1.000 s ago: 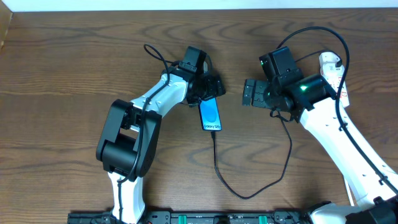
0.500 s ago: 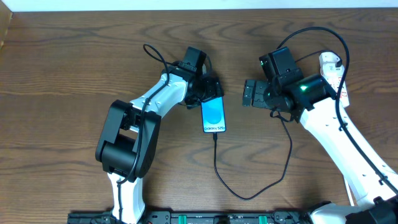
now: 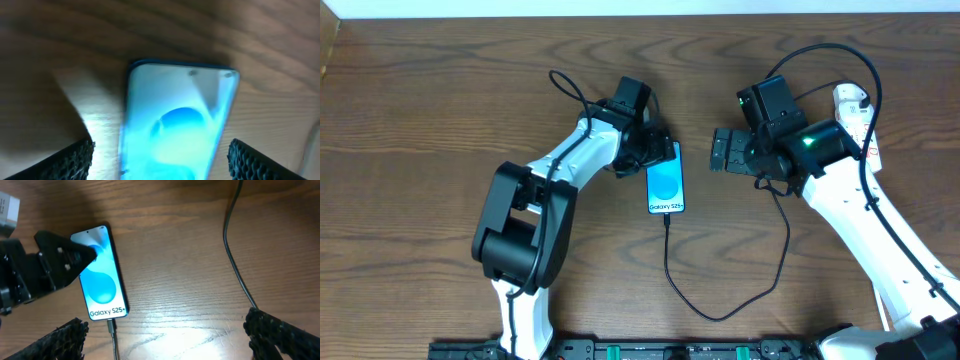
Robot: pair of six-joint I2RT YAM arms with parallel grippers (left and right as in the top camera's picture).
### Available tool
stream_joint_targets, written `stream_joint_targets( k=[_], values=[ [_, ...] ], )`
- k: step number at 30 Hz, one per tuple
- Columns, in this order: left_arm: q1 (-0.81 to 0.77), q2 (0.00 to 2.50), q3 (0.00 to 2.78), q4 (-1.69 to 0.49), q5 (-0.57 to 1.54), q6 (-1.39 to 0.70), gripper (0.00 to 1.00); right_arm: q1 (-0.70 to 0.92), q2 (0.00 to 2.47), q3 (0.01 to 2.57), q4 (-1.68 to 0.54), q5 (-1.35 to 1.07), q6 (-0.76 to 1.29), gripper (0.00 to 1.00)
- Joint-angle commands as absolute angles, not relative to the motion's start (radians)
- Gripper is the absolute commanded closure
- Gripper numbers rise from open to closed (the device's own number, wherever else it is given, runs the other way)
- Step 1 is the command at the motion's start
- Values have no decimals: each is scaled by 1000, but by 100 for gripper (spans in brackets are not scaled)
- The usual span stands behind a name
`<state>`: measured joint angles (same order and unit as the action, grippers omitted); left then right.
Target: Plug charger to phone and switch on socket
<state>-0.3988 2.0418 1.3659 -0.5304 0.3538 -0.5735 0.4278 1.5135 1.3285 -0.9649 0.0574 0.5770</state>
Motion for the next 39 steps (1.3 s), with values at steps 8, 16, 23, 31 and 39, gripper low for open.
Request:
stream_joint_targets(
  k=[8, 16, 23, 31, 39],
  values=[
    [-342, 1821, 1308, -697, 69, -448, 13, 429, 1497, 1333, -974, 69, 590, 1],
    [-342, 1606, 1308, -774, 51, -400, 13, 429, 1497, 1333, -1004, 69, 590, 1],
    [-342, 1541, 1308, -782, 51, -400, 13, 429, 1497, 1333, -1015, 69, 589, 1],
    [-342, 1541, 1308, -781, 51, -400, 13, 429, 1497, 1333, -1015, 69, 590, 1],
    [-342, 1541, 1308, -785, 51, -400, 13, 429, 1497, 1333, -1014, 69, 590, 1]
  ],
)
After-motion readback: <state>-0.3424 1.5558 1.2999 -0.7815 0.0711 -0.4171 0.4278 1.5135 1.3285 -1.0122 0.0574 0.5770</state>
